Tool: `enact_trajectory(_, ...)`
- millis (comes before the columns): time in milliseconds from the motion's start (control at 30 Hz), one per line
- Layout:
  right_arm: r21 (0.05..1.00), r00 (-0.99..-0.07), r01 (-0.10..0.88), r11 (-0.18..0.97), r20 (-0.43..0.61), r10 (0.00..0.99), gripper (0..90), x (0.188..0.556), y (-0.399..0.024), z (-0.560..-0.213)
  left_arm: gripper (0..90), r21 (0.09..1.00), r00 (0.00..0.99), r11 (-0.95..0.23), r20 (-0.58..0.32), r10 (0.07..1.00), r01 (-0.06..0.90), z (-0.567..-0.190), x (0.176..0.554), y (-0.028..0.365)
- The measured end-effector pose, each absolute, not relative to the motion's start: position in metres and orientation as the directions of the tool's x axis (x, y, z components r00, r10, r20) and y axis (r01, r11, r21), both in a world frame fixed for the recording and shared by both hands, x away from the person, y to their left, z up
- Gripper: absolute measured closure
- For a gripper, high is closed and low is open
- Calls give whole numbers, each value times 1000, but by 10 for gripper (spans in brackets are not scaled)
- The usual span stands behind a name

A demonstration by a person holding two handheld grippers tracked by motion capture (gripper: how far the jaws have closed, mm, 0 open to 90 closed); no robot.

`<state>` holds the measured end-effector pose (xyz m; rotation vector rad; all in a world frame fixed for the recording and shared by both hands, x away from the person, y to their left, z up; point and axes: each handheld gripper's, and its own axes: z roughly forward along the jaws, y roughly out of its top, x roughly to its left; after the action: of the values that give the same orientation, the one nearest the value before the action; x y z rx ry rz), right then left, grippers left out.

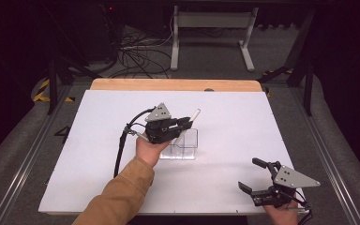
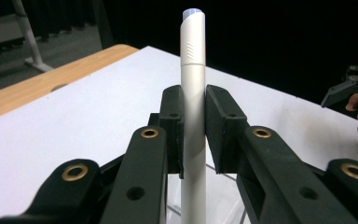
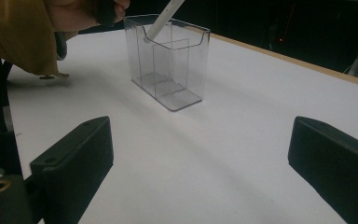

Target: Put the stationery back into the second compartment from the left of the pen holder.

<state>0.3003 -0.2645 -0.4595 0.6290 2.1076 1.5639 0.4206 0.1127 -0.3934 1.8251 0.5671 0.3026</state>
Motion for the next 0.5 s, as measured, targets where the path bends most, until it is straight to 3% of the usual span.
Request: enact_trajectory(500, 961, -804, 96, 259, -79, 589, 73, 302, -262, -459, 781, 915, 839, -323, -31, 543, 243, -396, 412, 112)
